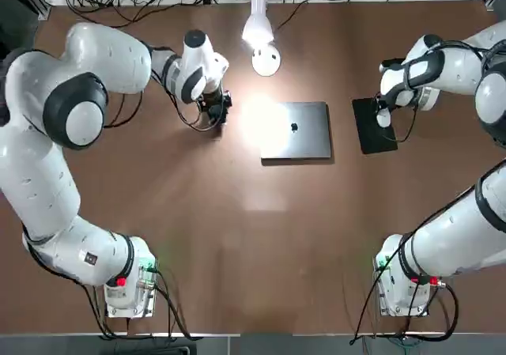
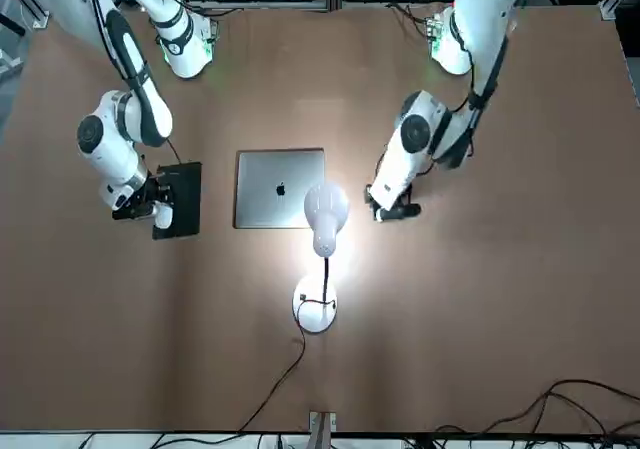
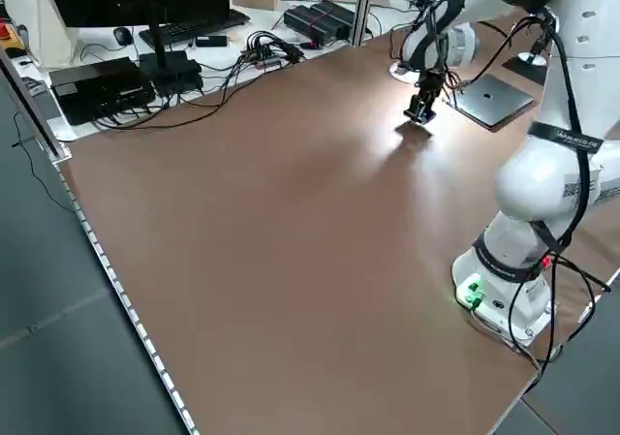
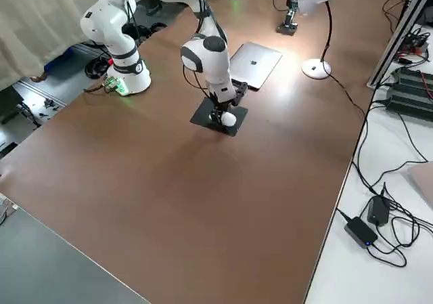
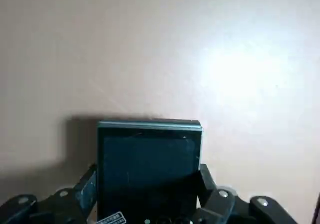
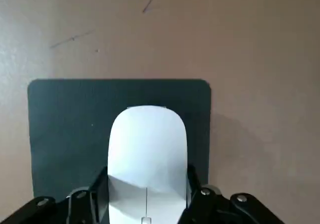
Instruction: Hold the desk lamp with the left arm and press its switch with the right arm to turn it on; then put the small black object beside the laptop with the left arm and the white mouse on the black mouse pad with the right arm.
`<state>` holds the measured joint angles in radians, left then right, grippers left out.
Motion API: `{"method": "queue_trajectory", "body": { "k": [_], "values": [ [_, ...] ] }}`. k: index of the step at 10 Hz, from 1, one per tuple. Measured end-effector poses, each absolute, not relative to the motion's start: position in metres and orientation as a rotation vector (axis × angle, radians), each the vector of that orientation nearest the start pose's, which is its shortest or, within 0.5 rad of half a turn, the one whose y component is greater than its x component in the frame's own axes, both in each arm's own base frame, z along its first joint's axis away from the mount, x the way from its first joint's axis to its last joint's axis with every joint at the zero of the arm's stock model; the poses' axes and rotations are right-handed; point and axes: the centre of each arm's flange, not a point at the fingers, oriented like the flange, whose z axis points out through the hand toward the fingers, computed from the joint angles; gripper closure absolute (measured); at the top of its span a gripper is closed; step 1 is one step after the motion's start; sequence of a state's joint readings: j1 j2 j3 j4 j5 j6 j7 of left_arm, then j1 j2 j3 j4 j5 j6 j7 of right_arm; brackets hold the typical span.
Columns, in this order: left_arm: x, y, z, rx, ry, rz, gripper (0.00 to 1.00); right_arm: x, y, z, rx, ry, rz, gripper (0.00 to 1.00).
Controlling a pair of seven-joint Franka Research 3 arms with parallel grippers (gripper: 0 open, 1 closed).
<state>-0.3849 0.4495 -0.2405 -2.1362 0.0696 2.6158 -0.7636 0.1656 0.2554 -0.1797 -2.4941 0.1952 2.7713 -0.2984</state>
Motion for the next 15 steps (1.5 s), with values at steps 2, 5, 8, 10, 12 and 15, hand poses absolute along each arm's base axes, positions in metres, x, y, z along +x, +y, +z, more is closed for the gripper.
{"method": "queue_trajectory", "body": {
  "k": [2, 5, 8, 10, 12, 15],
  "values": [
    [0.453, -0.362, 0.193, -3.238, -0.137, -0.001, 0.19, 0.470, -0.017, 0.190, -3.114, -0.163, -0.046, 0.37],
    [0.439, -0.386, 0.182, -3.244, -0.089, 0.011, 0.19, 0.467, 0.009, 0.187, -3.112, -0.166, -0.032, 0.37],
    [0.433, -0.403, 0.174, -3.248, -0.066, 0.024, 0.19, 0.467, 0.010, 0.187, -3.112, -0.164, -0.033, 0.15],
    [0.440, -0.405, 0.171, -3.251, -0.079, 0.018, 0.19, 0.469, 0.010, 0.189, -3.113, -0.164, -0.044, 0.00],
    [0.445, -0.405, 0.172, -3.256, -0.087, 0.008, 0.18, 0.489, 0.014, 0.214, -3.100, -0.168, -0.109, 0.00],
    [0.457, -0.403, 0.182, -3.267, -0.110, -0.022, 0.00, 0.563, 0.020, 0.321, -3.038, -0.162, -0.112, 0.00]
  ]
}}
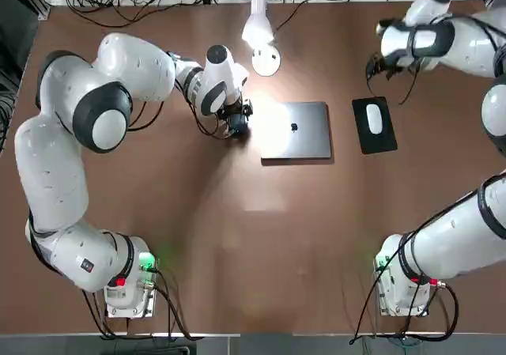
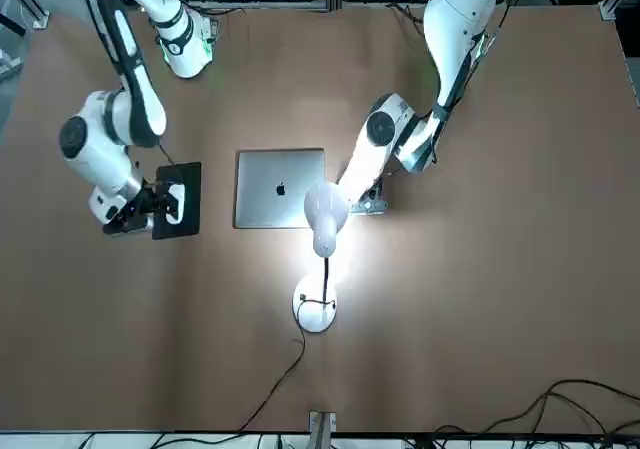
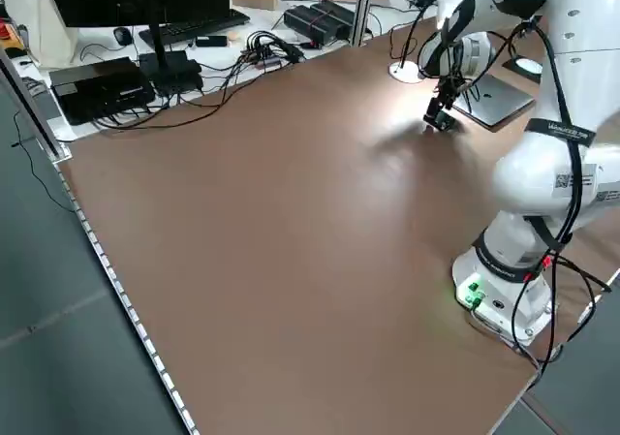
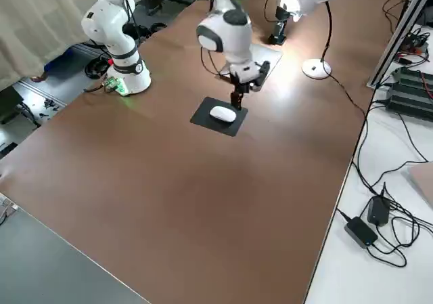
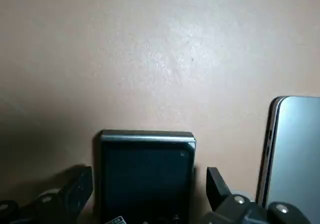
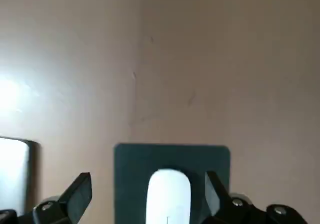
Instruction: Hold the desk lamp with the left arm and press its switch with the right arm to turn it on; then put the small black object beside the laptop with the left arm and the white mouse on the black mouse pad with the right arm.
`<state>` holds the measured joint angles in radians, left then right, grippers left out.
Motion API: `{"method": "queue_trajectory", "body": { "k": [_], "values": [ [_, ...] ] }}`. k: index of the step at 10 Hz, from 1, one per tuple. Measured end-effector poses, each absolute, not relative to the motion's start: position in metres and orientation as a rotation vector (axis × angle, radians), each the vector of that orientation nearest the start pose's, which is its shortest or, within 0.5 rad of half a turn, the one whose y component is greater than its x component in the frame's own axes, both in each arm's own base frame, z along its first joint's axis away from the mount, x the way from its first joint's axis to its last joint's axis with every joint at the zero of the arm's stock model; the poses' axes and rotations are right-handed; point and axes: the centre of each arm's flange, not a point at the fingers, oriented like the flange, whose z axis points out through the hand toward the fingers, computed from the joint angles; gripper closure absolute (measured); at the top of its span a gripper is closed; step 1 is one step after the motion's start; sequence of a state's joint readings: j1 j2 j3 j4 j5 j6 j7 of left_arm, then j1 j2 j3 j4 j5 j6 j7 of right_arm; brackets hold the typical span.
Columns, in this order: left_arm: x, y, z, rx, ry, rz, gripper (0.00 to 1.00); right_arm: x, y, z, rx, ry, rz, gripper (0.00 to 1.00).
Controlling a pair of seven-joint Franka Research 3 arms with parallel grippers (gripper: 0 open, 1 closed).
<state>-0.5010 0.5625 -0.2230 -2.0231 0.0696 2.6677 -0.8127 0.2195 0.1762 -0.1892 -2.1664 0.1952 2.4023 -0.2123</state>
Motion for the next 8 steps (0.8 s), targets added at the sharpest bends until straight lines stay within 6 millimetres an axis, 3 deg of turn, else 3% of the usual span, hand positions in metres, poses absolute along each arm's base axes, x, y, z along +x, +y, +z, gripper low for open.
{"method": "queue_trajectory", "body": {
  "k": [1, 3, 6, 8],
  "values": [
    [0.458, -0.401, 0.186, -3.258, -0.114, -0.014, 0.00, 0.583, 0.016, 0.360, -3.024, -0.156, -0.109, 0.00],
    [0.461, -0.391, 0.205, -3.220, -0.118, 0.019, 0.00, 0.602, 0.001, 0.418, -3.004, -0.142, -0.063, 0.00],
    [0.470, -0.338, 0.232, -3.194, -0.069, 0.001, 0.00, 0.610, -0.039, 0.487, -2.997, -0.083, -0.020, 0.00],
    [0.490, -0.299, 0.250, -3.182, -0.043, -0.011, 0.00, 0.614, -0.054, 0.532, -3.047, -0.092, -0.072, 0.00]
  ]
}}
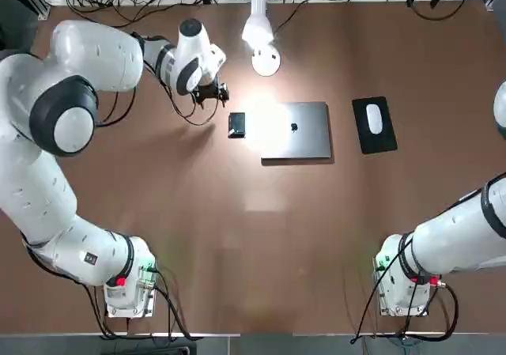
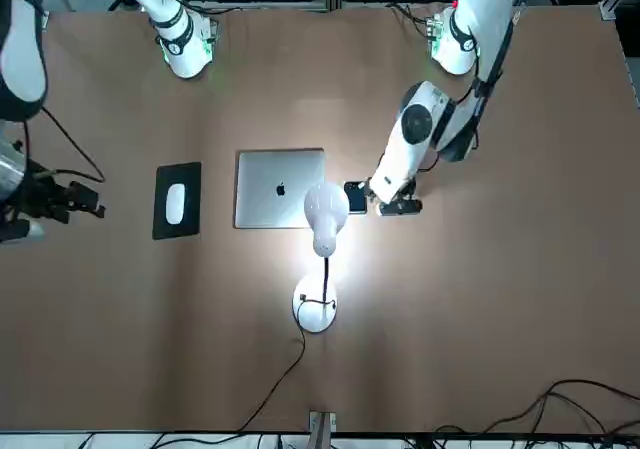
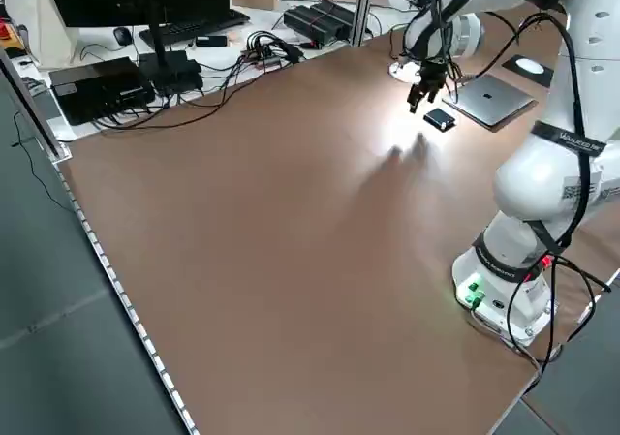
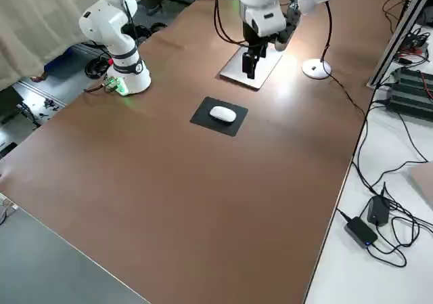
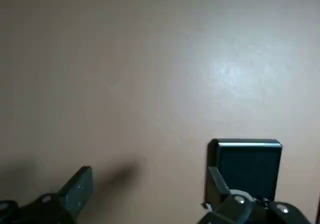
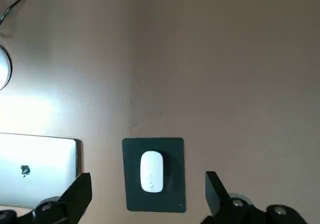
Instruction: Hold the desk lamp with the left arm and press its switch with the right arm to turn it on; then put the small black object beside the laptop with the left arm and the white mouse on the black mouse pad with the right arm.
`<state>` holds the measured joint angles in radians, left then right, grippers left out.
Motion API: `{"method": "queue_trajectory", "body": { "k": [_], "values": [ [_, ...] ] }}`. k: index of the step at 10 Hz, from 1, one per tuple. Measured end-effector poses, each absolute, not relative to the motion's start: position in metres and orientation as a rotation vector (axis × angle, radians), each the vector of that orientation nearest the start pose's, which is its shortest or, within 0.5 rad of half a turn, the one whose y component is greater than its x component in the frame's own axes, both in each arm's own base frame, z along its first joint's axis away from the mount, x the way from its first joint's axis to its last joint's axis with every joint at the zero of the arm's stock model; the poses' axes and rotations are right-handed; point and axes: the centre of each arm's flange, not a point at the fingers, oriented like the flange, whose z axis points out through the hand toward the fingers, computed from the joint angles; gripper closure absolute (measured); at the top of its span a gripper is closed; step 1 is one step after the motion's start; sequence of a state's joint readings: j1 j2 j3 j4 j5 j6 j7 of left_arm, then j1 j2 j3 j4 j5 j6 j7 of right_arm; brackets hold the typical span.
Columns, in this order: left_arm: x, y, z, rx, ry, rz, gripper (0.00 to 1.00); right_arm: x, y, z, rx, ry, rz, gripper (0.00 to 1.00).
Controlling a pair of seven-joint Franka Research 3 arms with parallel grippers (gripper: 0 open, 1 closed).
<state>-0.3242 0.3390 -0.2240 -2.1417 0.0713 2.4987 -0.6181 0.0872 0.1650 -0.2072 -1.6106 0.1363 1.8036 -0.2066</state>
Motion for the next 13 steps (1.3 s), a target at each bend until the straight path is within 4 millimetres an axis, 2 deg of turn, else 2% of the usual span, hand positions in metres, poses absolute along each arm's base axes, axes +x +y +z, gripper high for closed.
{"method": "queue_trajectory", "body": {
  "k": [2, 3, 4, 5, 8, 9, 11, 13],
  "values": [
    [0.513, -0.256, 0.292, -3.163, -0.023, -0.037, 0.00, 0.615, -0.055, 0.570, -3.077, -0.087, -0.103, 0.00],
    [0.522, -0.237, 0.320, -3.154, -0.020, -0.059, 0.00, 0.612, -0.054, 0.589, -3.079, -0.034, -0.097, 0.00],
    [0.529, -0.220, 0.347, -3.148, -0.018, -0.094, 0.00, 0.609, -0.053, 0.604, -3.079, 0.009, -0.090, 0.00],
    [0.535, -0.204, 0.373, -3.146, -0.024, -0.145, 0.00, 0.607, -0.052, 0.611, -3.080, 0.025, -0.085, 0.00],
    [0.547, -0.158, 0.438, -3.130, -0.092, -0.254, 0.00, 0.607, -0.050, 0.613, -3.126, 0.011, -0.085, 0.00],
    [0.553, -0.148, 0.459, -3.126, -0.101, -0.242, 0.00, 0.607, -0.049, 0.613, -3.128, 0.009, -0.083, 0.00],
    [0.561, -0.136, 0.514, -3.139, -0.084, -0.163, 0.00, 0.605, -0.049, 0.611, -3.128, 0.040, -0.047, 0.00],
    [0.559, -0.101, 0.576, -3.173, -0.042, -0.075, 0.00, 0.605, -0.050, 0.611, -3.130, 0.055, -0.044, 0.00]
  ]
}}
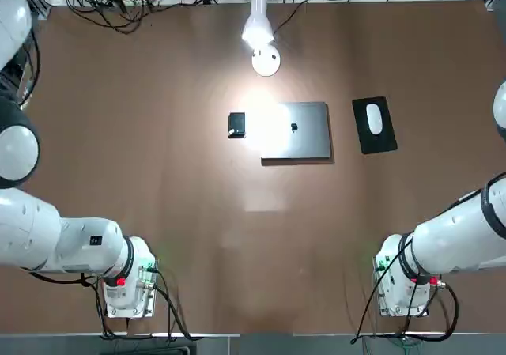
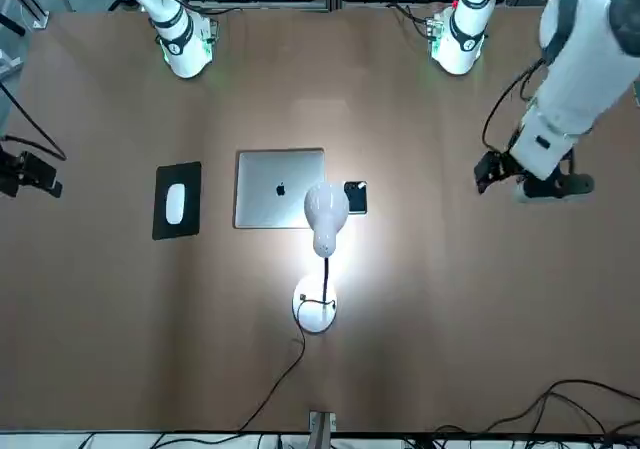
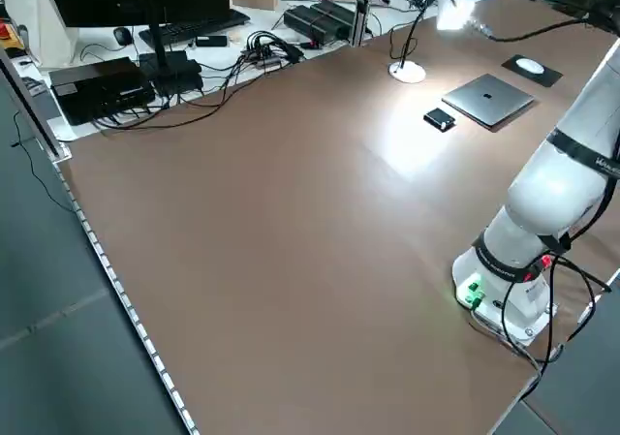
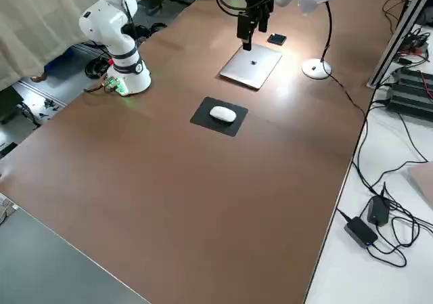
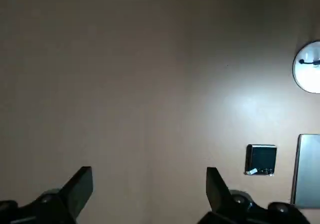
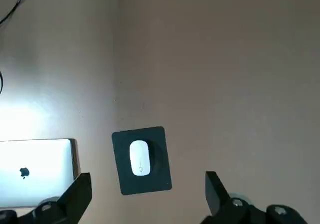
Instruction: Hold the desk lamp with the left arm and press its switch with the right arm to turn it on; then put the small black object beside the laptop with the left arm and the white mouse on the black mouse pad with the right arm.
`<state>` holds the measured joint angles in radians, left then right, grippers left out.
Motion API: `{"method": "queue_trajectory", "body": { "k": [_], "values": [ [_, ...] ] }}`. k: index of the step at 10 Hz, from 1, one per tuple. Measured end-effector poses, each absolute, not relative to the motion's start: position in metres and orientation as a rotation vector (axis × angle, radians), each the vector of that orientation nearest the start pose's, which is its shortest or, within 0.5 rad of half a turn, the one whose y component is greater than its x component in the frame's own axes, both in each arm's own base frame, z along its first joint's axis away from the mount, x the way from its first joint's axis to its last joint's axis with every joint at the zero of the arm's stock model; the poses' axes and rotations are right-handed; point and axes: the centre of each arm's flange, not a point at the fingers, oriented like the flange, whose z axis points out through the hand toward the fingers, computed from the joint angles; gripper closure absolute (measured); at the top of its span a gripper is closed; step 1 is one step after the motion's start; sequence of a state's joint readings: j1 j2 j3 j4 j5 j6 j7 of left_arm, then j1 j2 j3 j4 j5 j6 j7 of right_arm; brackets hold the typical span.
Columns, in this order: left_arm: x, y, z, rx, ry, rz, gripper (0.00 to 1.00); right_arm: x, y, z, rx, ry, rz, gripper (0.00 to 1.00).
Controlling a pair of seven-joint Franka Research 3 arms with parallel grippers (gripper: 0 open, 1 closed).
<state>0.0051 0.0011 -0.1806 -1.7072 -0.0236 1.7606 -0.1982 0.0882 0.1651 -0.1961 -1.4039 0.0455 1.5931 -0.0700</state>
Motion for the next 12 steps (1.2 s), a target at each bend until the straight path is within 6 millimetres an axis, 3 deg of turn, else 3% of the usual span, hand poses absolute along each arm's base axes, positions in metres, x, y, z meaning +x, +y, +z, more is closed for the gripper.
{"method": "queue_trajectory", "body": {
  "k": [2, 4, 6, 9, 12],
  "values": [
    [0.530, -0.062, 0.622, -3.170, -0.026, -0.041, 0.00, 0.605, -0.051, 0.612, -3.130, 0.058, -0.047, 0.00],
    [0.504, -0.049, 0.644, -3.166, 0.023, -0.065, 0.00, 0.605, -0.051, 0.612, -3.130, 0.058, -0.049, 0.00],
    [0.508, -0.062, 0.642, -3.168, 0.070, -0.061, 0.01, 0.605, -0.051, 0.613, -3.130, 0.057, -0.051, 0.00],
    [0.539, -0.061, 0.640, -3.175, 0.067, -0.016, 0.01, 0.605, -0.049, 0.613, -3.130, 0.053, -0.051, 0.00],
    [0.541, -0.060, 0.636, -3.174, 0.060, 0.002, 0.01, 0.606, -0.045, 0.613, -3.129, 0.043, -0.051, 0.00]
  ]
}}
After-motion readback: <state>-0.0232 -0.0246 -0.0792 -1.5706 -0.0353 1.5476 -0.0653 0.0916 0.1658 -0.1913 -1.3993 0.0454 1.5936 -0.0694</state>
